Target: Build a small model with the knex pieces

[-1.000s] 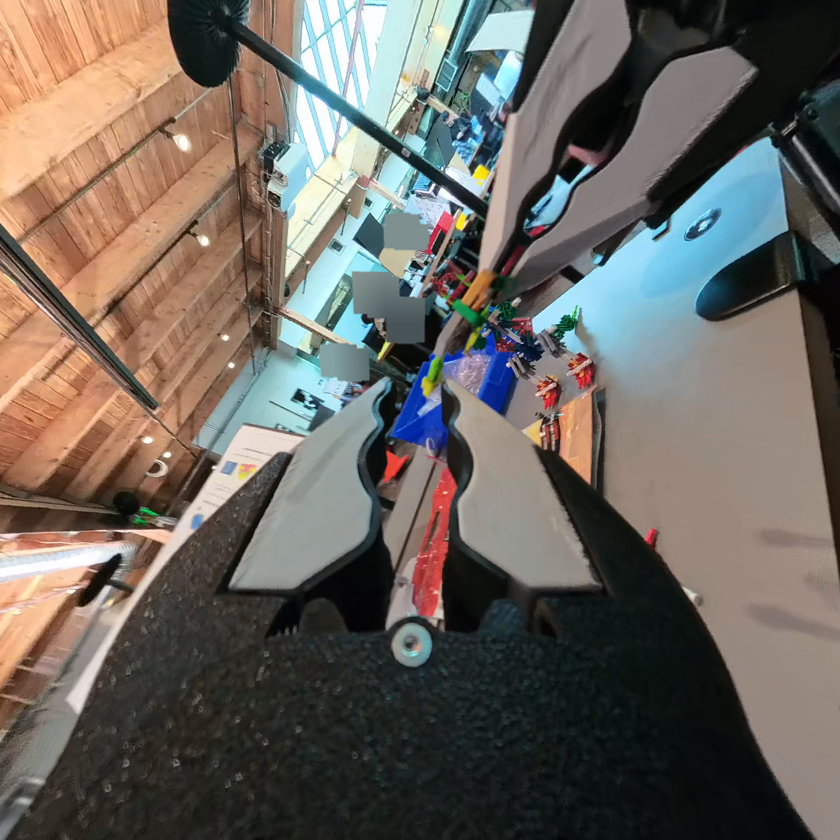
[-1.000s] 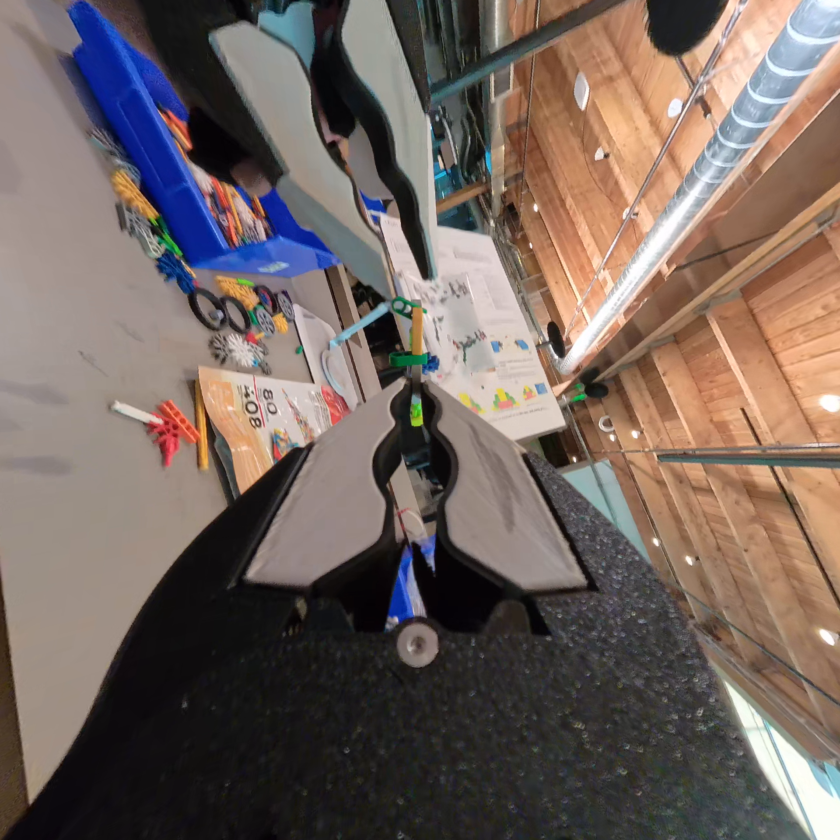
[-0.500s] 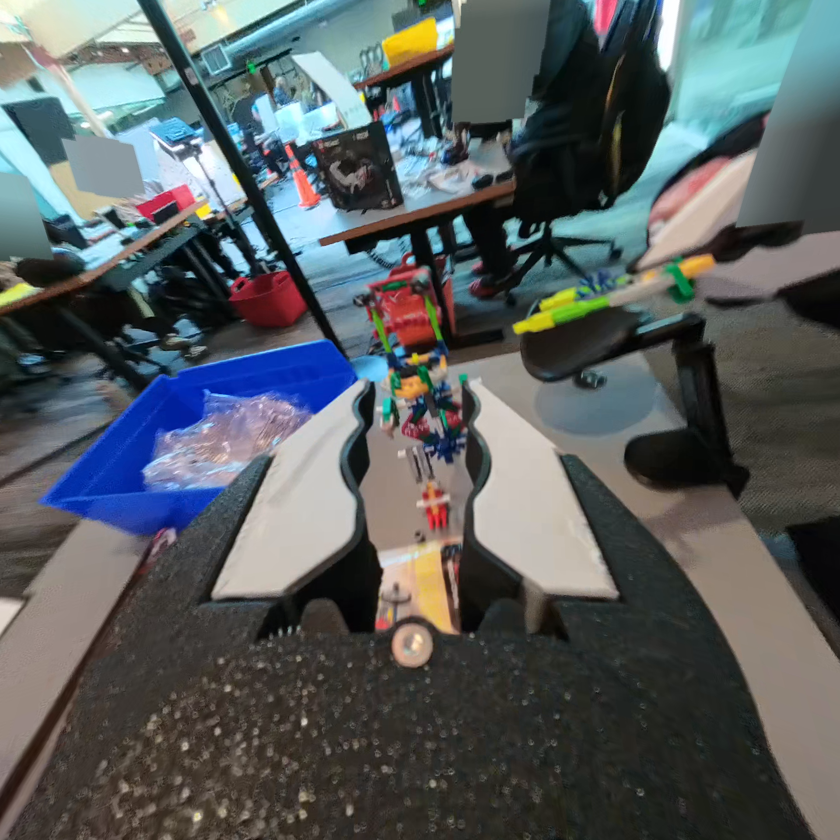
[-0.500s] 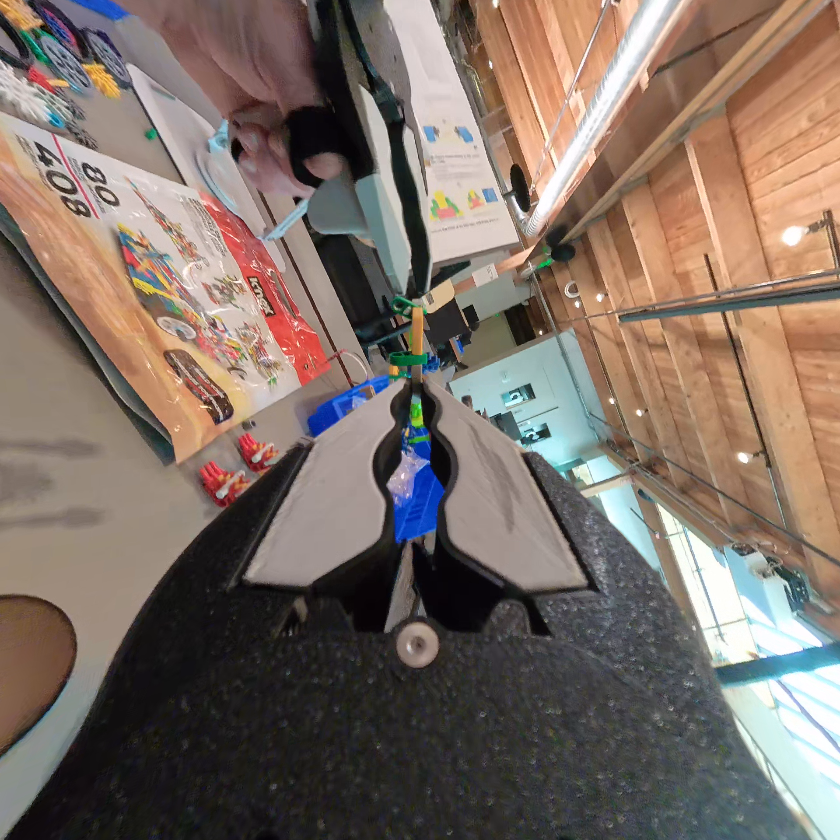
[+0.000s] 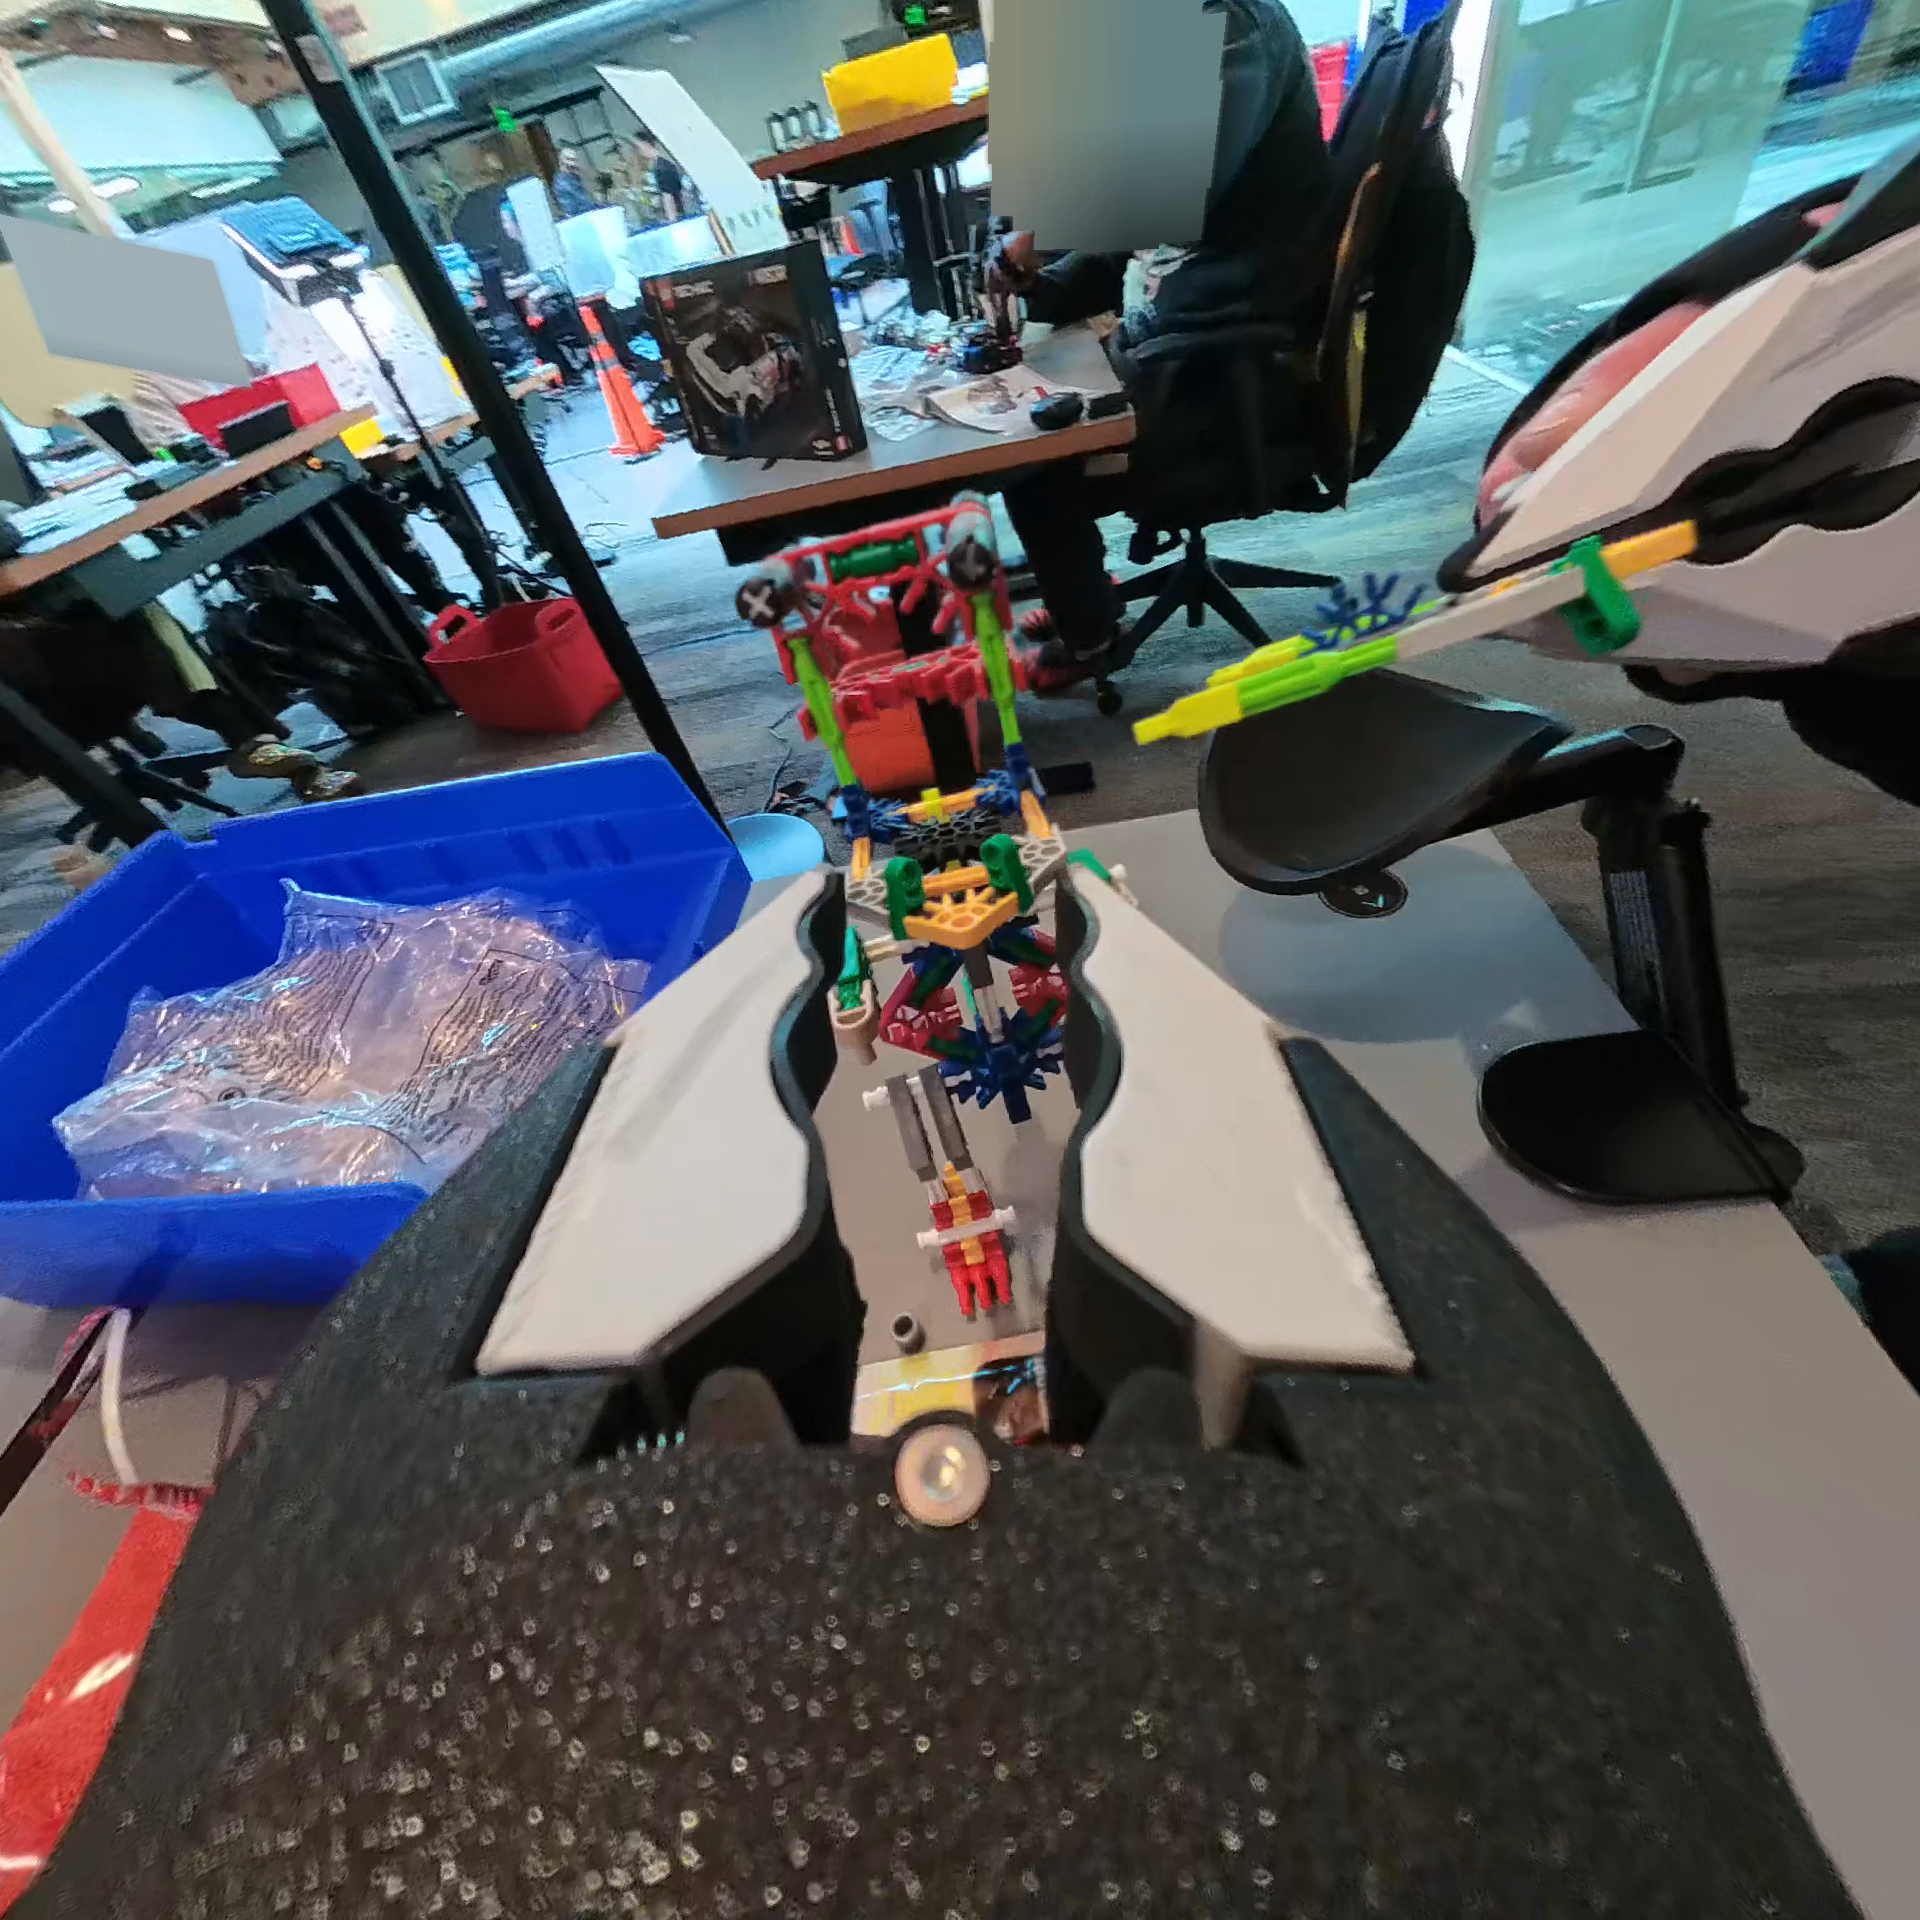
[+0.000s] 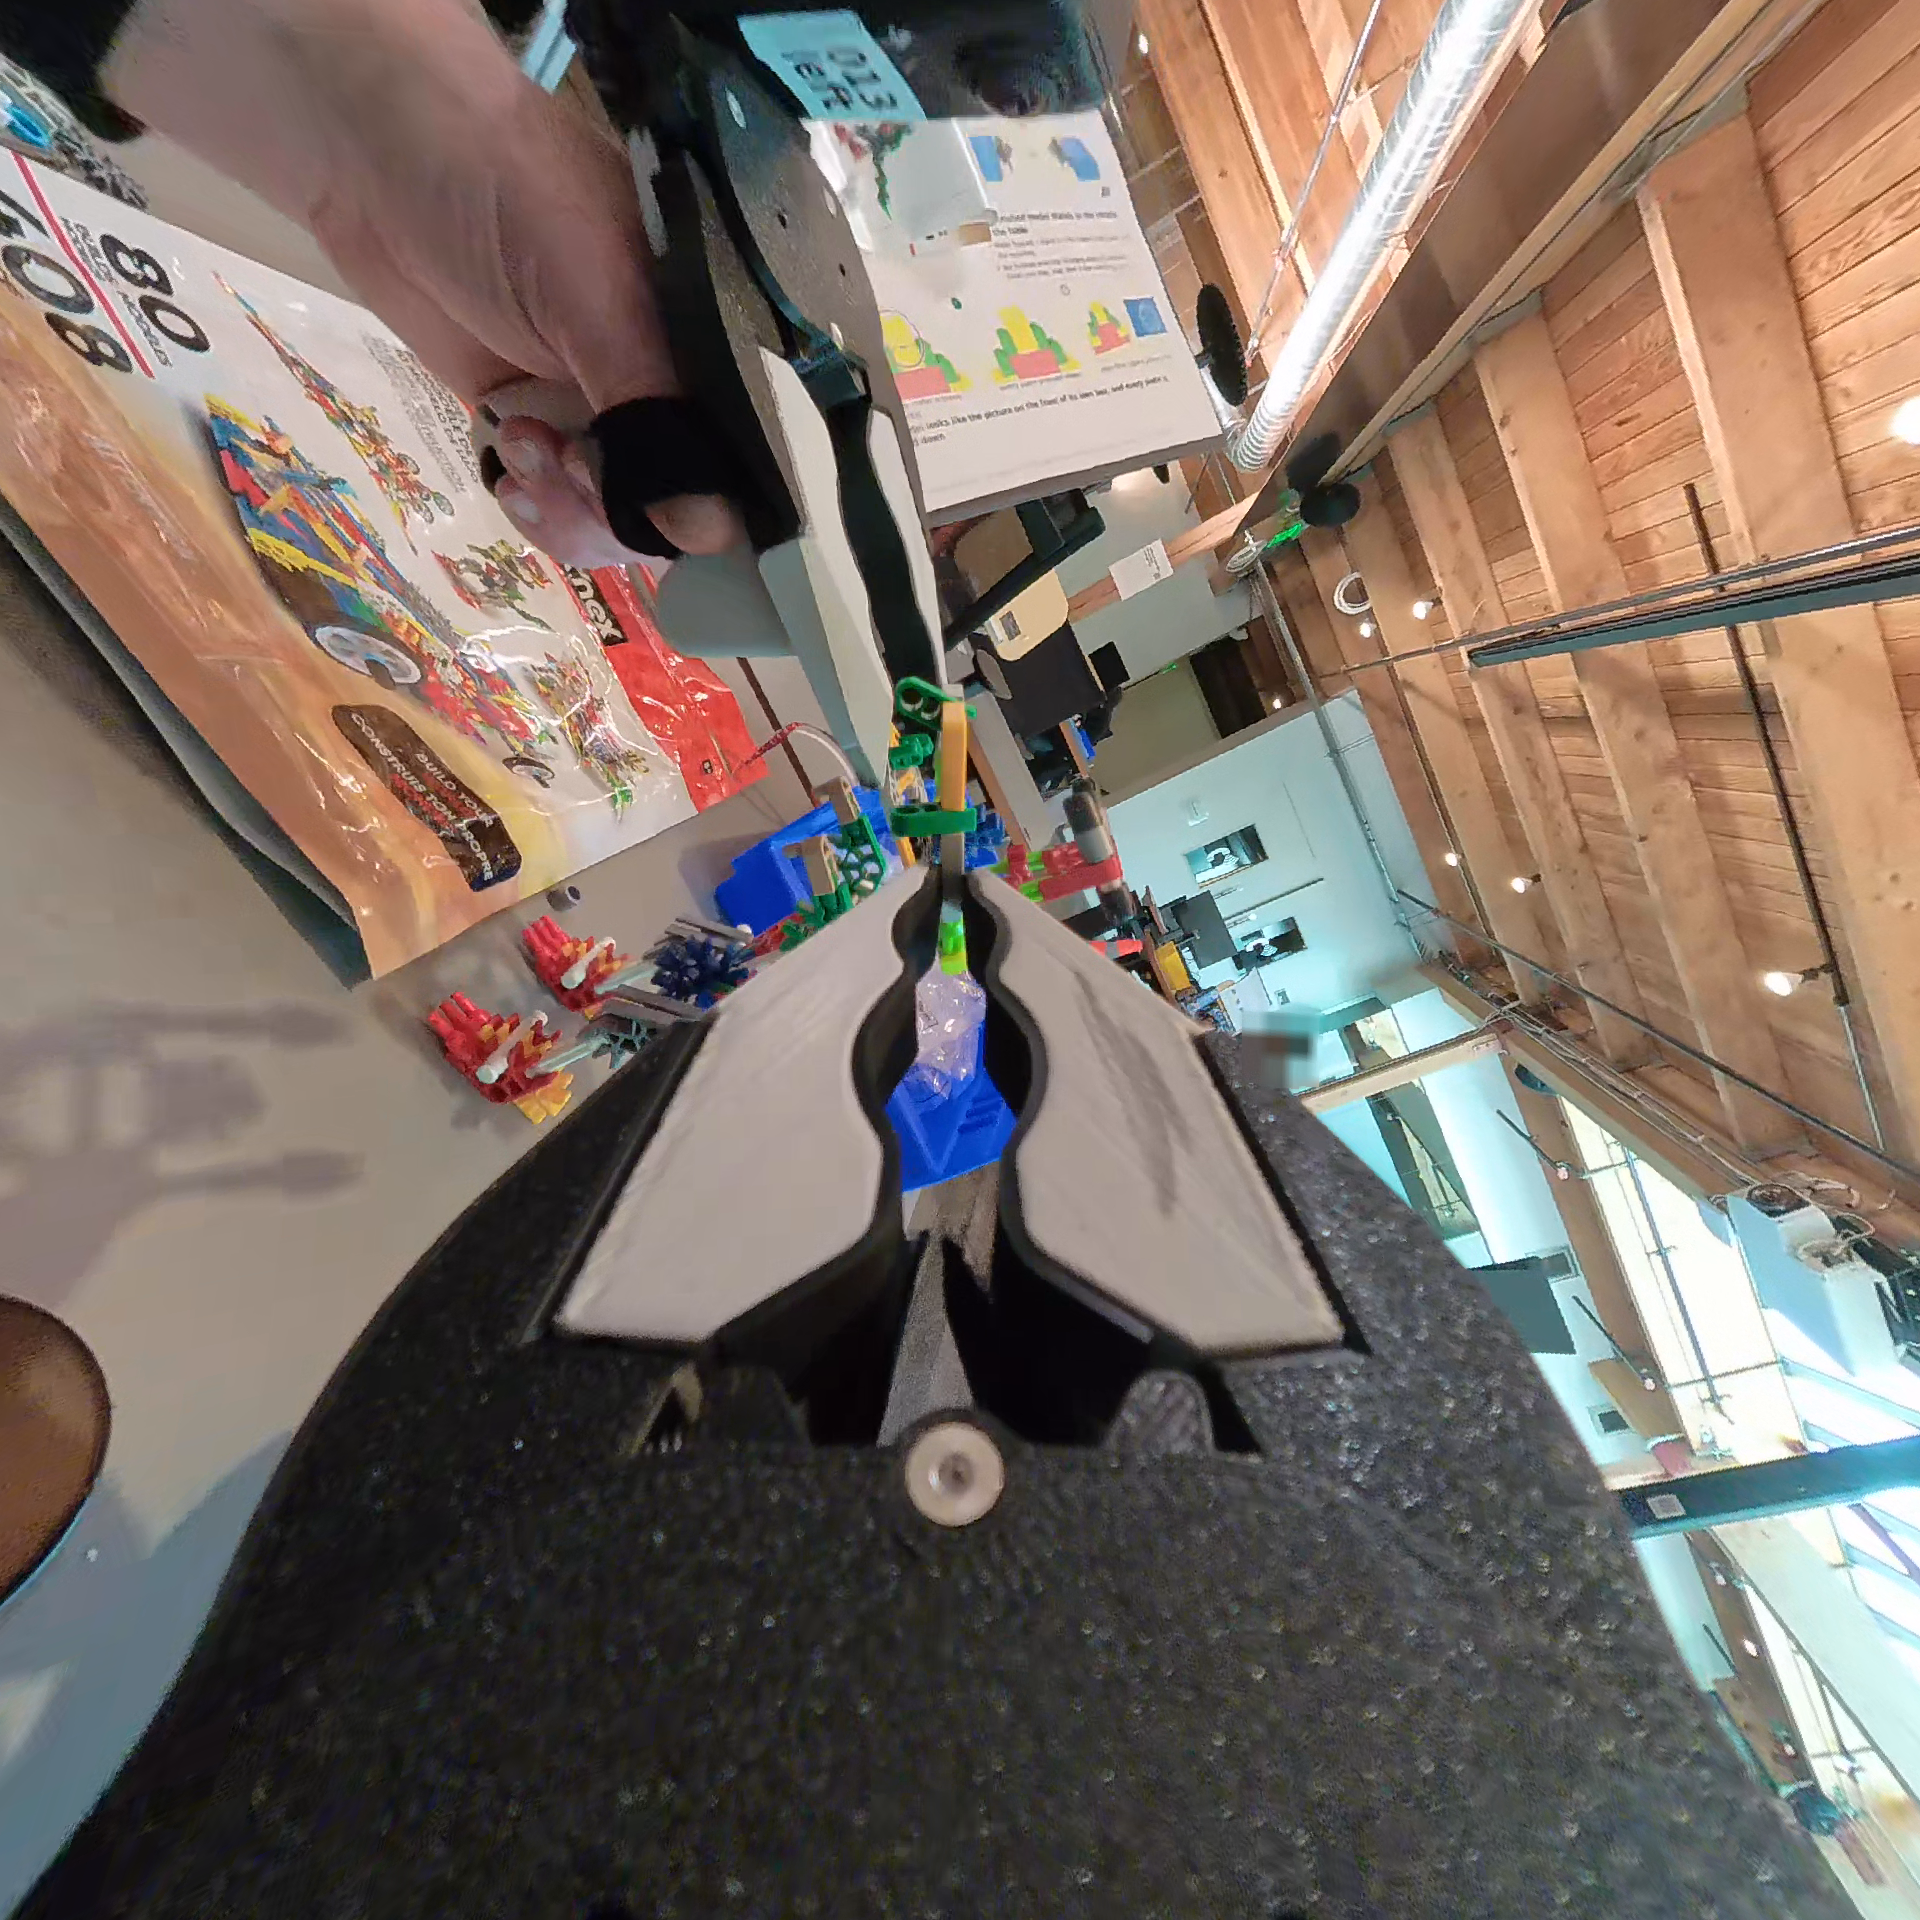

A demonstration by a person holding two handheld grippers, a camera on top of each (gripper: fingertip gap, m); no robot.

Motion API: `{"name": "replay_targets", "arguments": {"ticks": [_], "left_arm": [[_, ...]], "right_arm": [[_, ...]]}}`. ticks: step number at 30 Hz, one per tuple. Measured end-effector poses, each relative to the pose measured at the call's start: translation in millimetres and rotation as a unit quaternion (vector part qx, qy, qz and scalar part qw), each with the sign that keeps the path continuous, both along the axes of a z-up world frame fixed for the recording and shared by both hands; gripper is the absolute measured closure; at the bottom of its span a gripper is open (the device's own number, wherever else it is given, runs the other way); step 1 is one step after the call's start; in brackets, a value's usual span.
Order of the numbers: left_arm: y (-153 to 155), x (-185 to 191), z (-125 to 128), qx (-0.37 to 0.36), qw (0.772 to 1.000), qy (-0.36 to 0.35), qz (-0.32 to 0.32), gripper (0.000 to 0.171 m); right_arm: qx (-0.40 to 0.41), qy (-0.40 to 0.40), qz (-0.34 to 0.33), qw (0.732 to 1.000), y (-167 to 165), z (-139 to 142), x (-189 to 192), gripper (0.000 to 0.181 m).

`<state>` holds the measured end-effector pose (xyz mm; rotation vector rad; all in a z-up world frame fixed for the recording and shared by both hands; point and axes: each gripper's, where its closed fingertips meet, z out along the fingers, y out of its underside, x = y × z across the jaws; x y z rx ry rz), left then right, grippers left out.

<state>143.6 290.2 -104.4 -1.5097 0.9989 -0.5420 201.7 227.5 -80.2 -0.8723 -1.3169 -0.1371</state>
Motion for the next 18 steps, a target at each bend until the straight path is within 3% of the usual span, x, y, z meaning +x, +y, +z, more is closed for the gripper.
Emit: {"name": "replay_targets", "arguments": {"ticks": [10,18], "left_arm": [[-17.0,20.4,-2.8,0.043,0.989,0.023,0.139,0.141],[-32.9,49.7,-3.3,0.051,0.989,0.015,0.140,0.134]], "right_arm": [[0.003,-0.004,0.004,1.000,8.8,2.4,10.3,0.179],[0.004,-0.019,0.008,1.000,10.5,-1.3,15.9,0.180]]}}
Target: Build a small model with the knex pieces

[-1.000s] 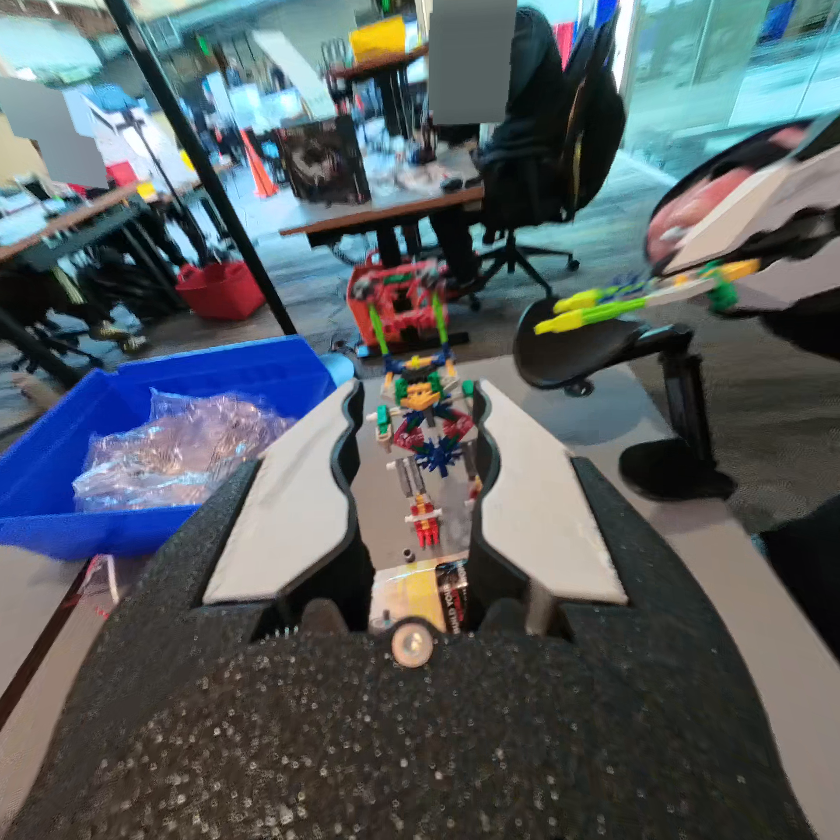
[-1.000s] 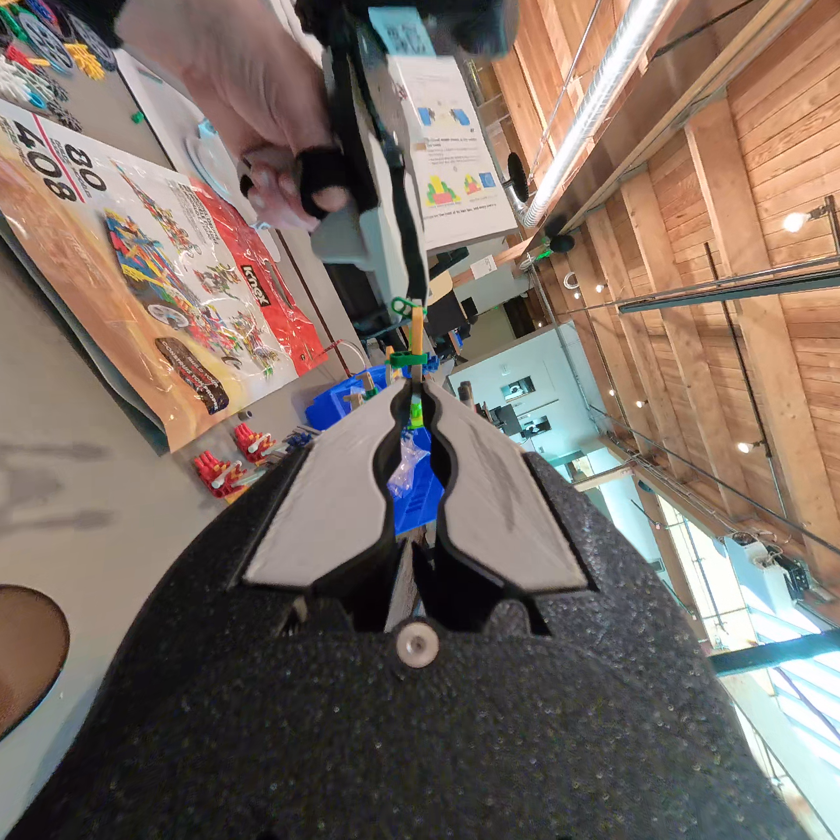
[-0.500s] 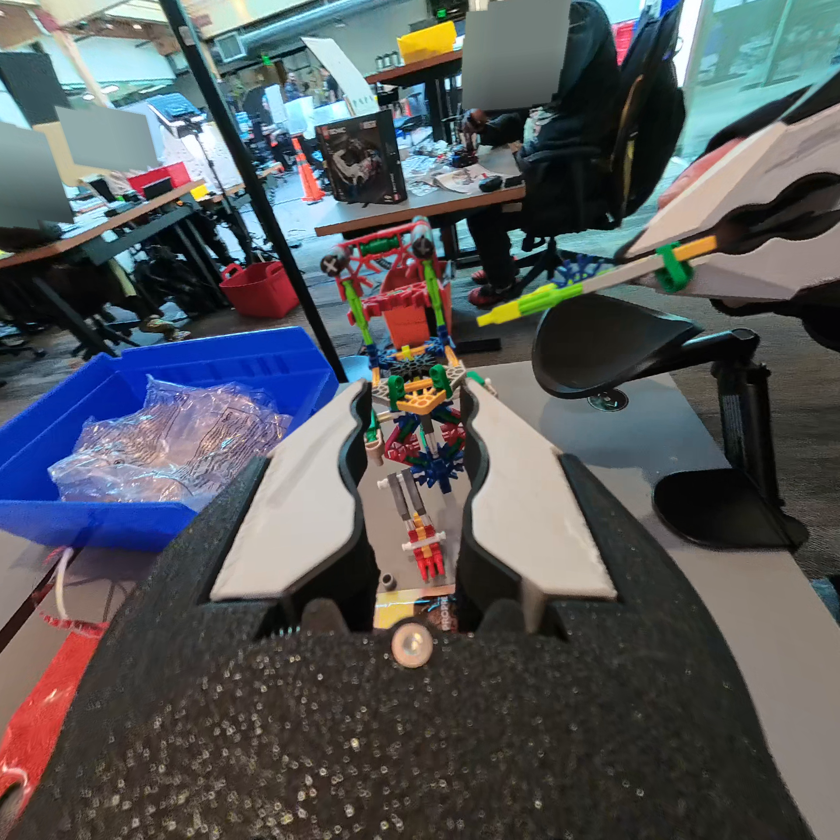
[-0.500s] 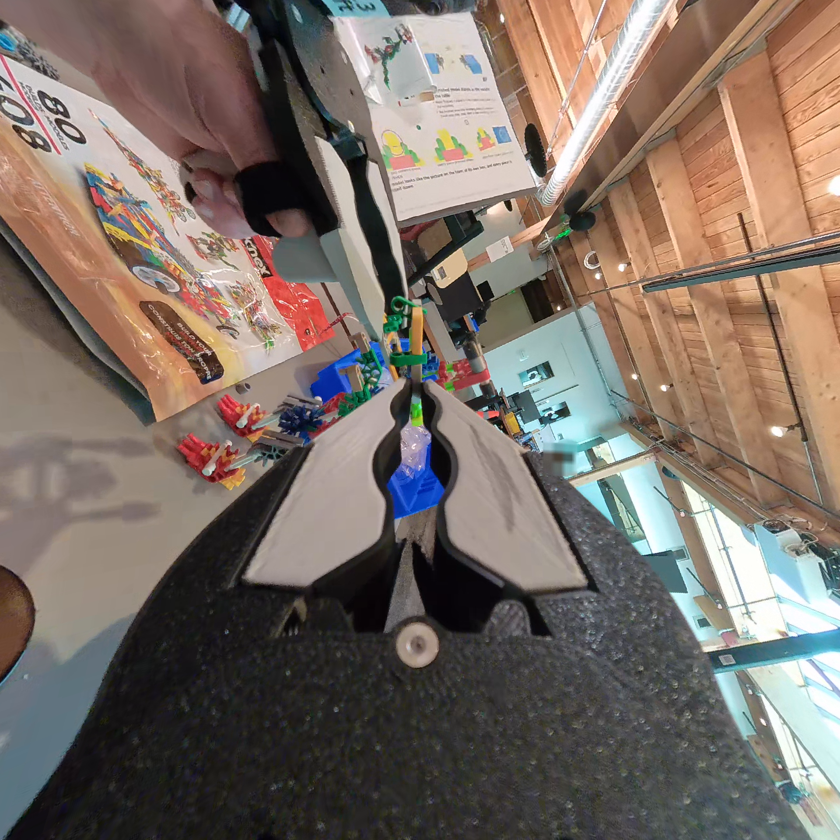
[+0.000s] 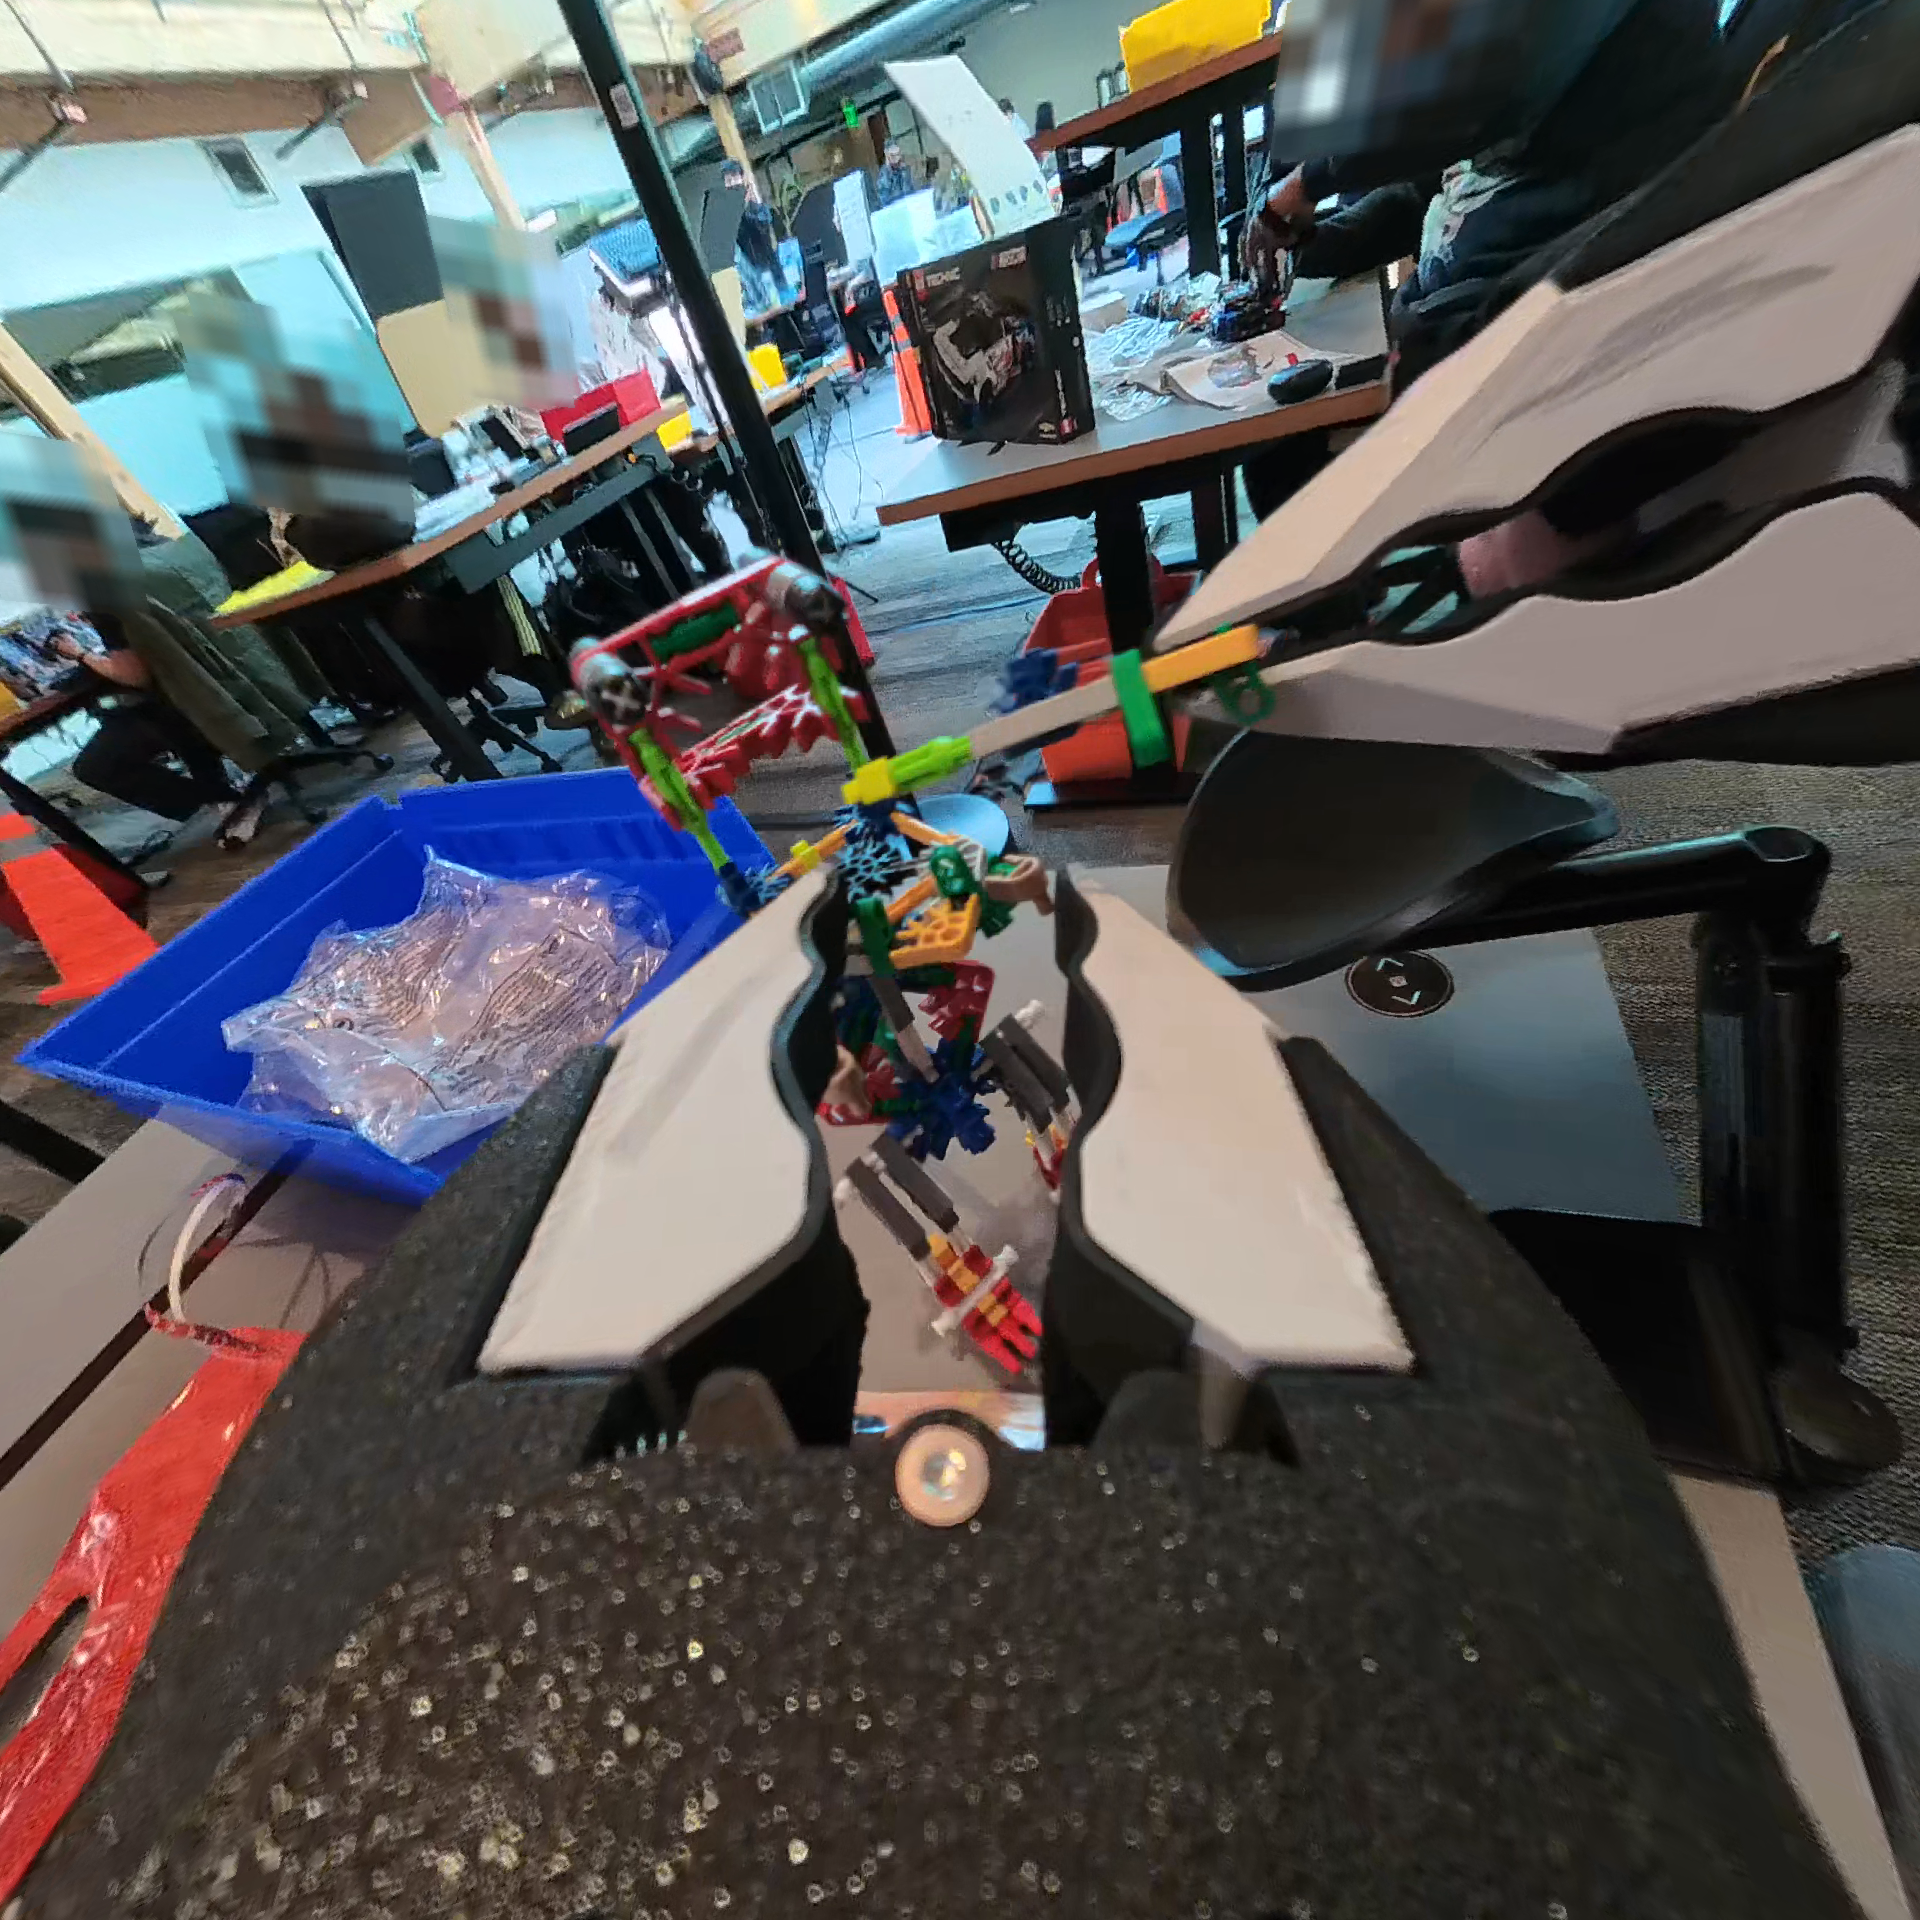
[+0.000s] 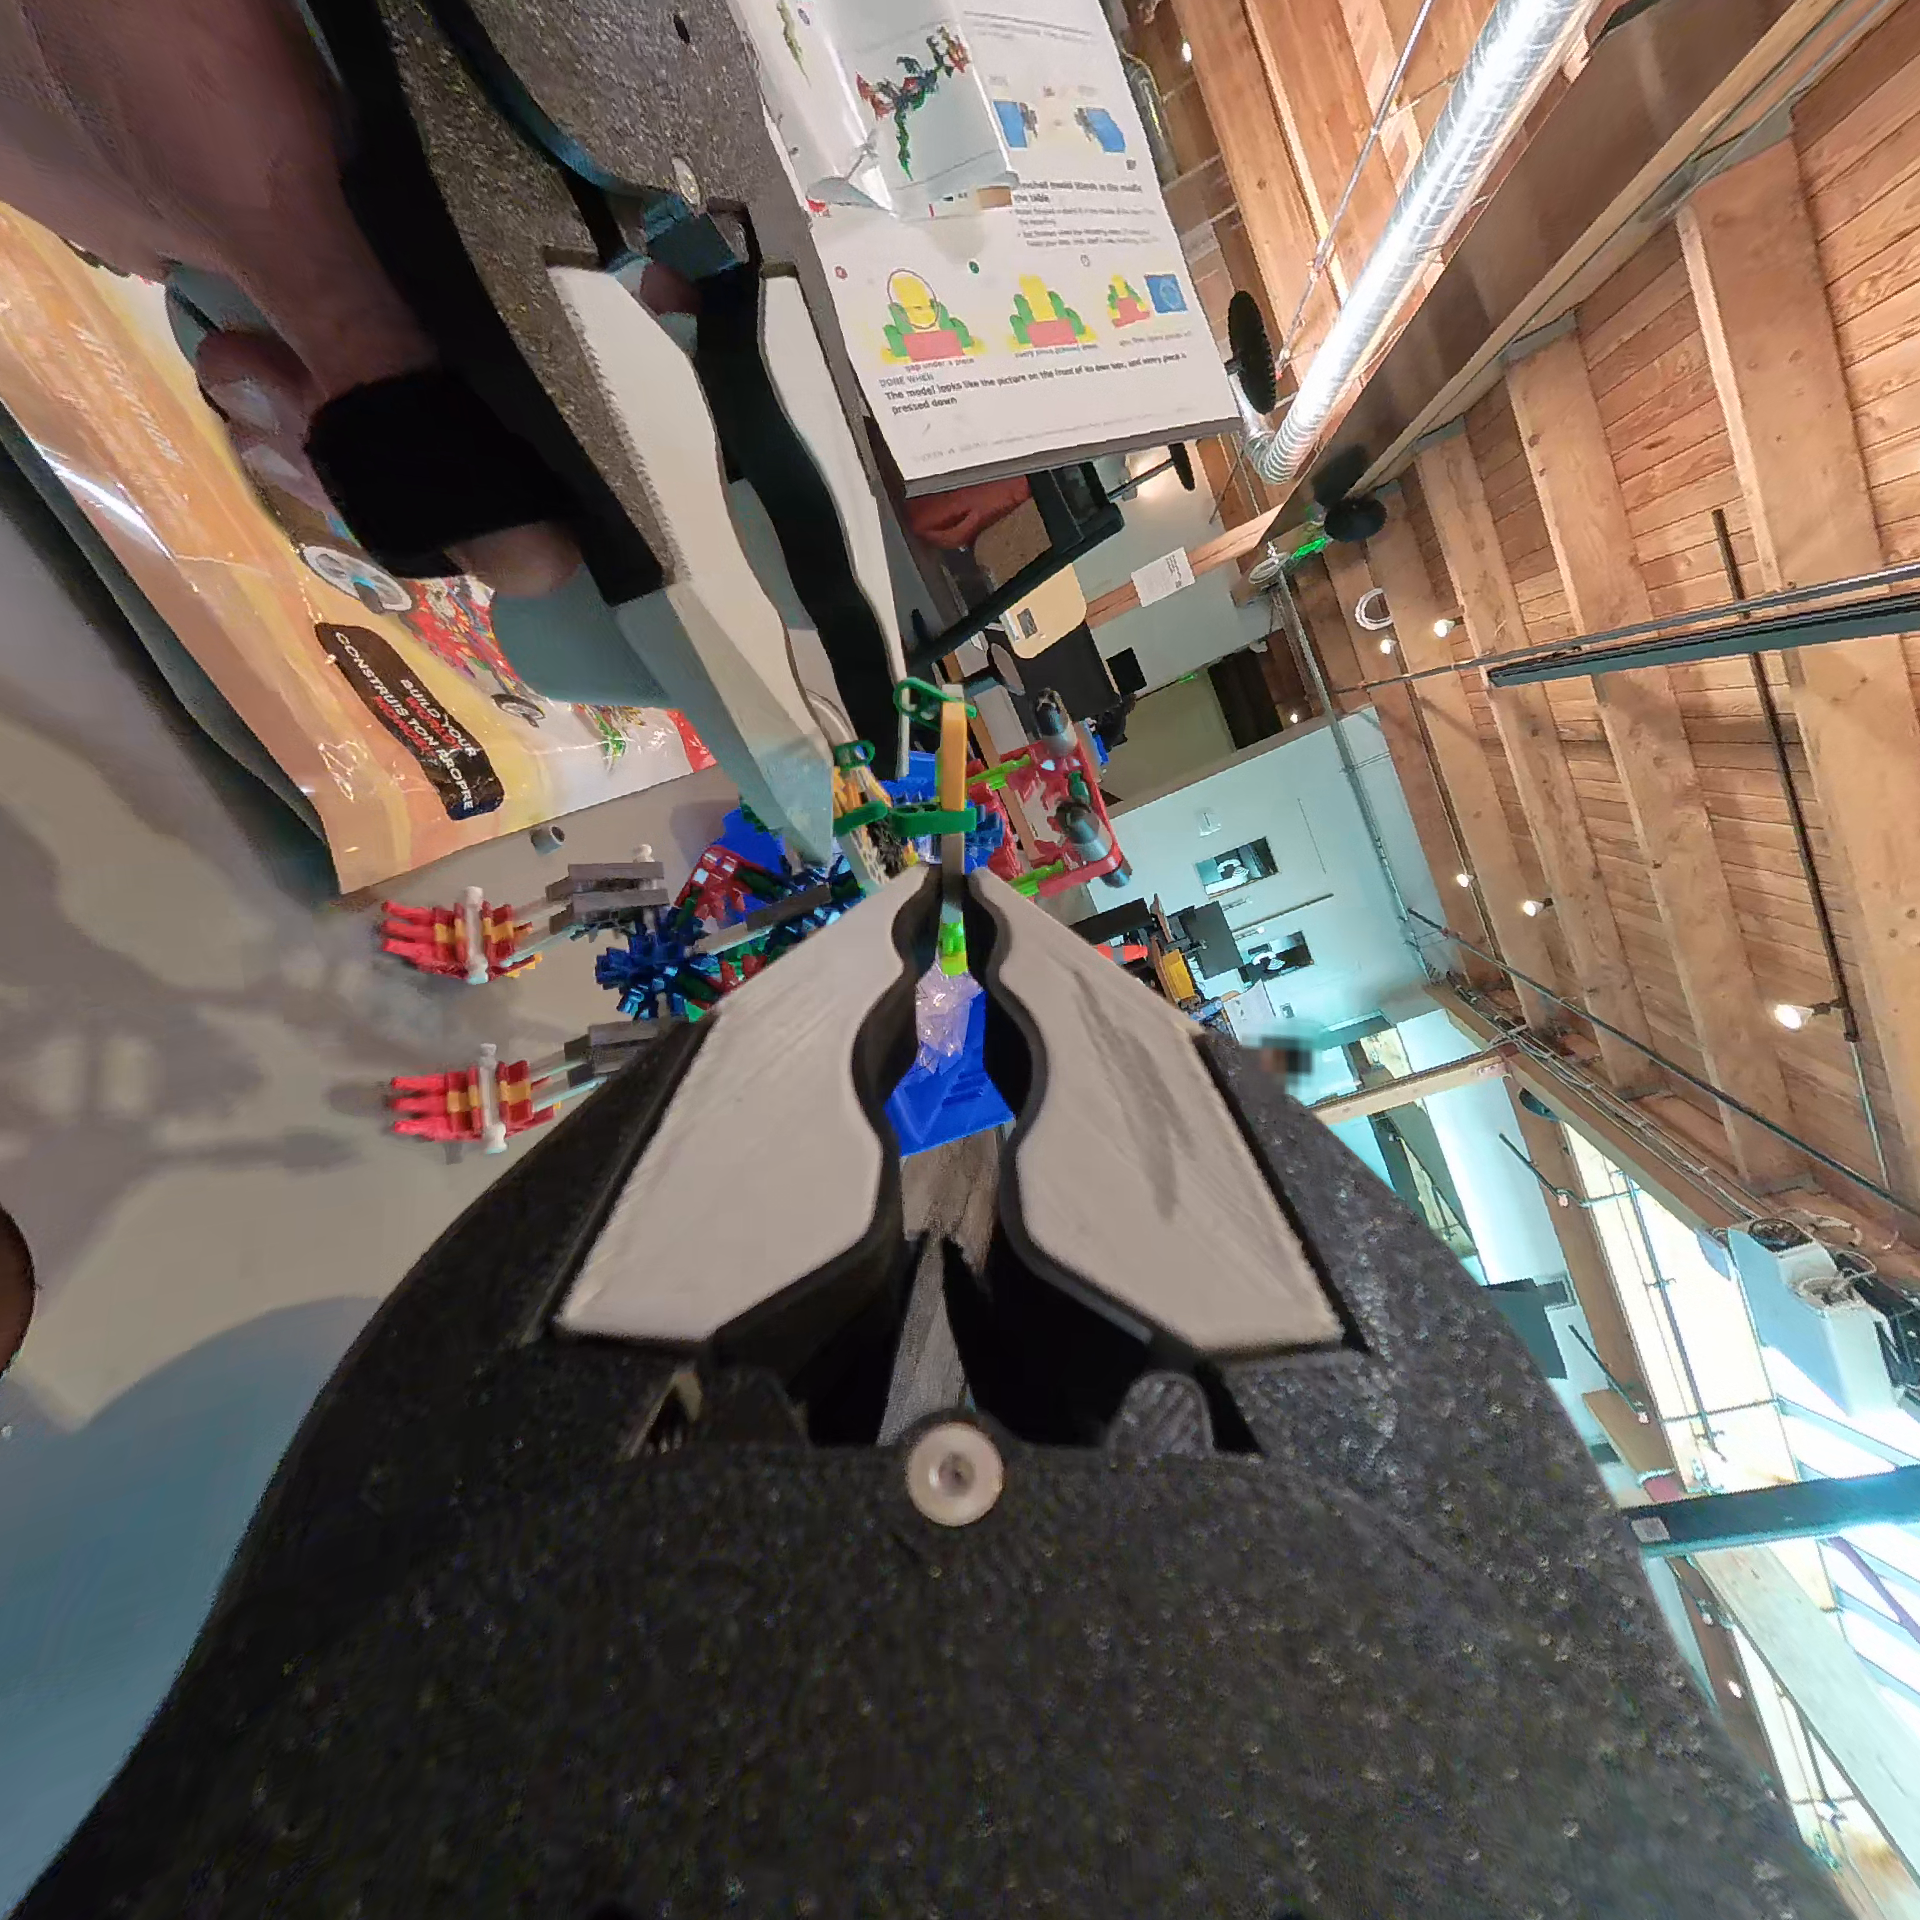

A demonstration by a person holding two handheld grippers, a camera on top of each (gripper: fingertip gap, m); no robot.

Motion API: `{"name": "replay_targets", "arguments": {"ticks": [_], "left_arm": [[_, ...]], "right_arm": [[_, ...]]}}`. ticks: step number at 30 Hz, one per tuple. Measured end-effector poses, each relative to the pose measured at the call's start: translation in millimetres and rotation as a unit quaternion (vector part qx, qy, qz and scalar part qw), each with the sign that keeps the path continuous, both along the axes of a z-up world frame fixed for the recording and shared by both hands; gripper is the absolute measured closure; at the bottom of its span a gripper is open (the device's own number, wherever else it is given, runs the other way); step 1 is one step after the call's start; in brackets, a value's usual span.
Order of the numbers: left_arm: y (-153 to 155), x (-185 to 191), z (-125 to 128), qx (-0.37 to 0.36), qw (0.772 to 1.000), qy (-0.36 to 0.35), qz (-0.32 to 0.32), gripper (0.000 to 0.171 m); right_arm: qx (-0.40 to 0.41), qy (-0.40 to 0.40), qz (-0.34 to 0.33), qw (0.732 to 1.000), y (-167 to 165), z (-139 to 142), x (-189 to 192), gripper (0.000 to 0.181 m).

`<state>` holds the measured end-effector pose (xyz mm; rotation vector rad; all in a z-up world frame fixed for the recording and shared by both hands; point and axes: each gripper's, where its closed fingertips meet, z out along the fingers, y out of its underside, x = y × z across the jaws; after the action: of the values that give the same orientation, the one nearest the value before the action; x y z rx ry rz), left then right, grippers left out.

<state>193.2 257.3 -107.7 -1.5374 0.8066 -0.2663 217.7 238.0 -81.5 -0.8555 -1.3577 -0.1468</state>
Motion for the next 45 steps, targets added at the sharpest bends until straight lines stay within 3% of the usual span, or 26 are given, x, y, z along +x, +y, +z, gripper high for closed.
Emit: {"name": "replay_targets", "arguments": {"ticks": [7,12,17,25,45], "left_arm": [[-12.0,-18.4,19.9,0.039,0.998,-0.030,-0.029,0.129],[5.3,-36.9,14.6,0.003,0.998,-0.037,-0.052,0.111],[8.3,-26.0,12.5,-0.026,0.991,-0.039,-0.123,0.099],[12.5,-24.9,15.2,-0.057,0.976,-0.080,-0.194,0.109],[27.6,-11.1,10.7,-0.070,0.963,-0.122,-0.231,0.133]], "right_arm": [[0.013,-0.004,0.003,1.000,0.5,5.2,0.6,0.179],[0.025,-0.010,0.009,1.000,2.0,7.3,-2.6,0.180],[0.042,-0.025,0.011,0.999,4.2,9.6,-10.0,0.179],[0.068,-0.048,0.011,0.996,8.4,13.4,-20.5,0.180],[0.088,-0.058,0.002,0.994,22.4,11.2,-18.9,0.181]]}}
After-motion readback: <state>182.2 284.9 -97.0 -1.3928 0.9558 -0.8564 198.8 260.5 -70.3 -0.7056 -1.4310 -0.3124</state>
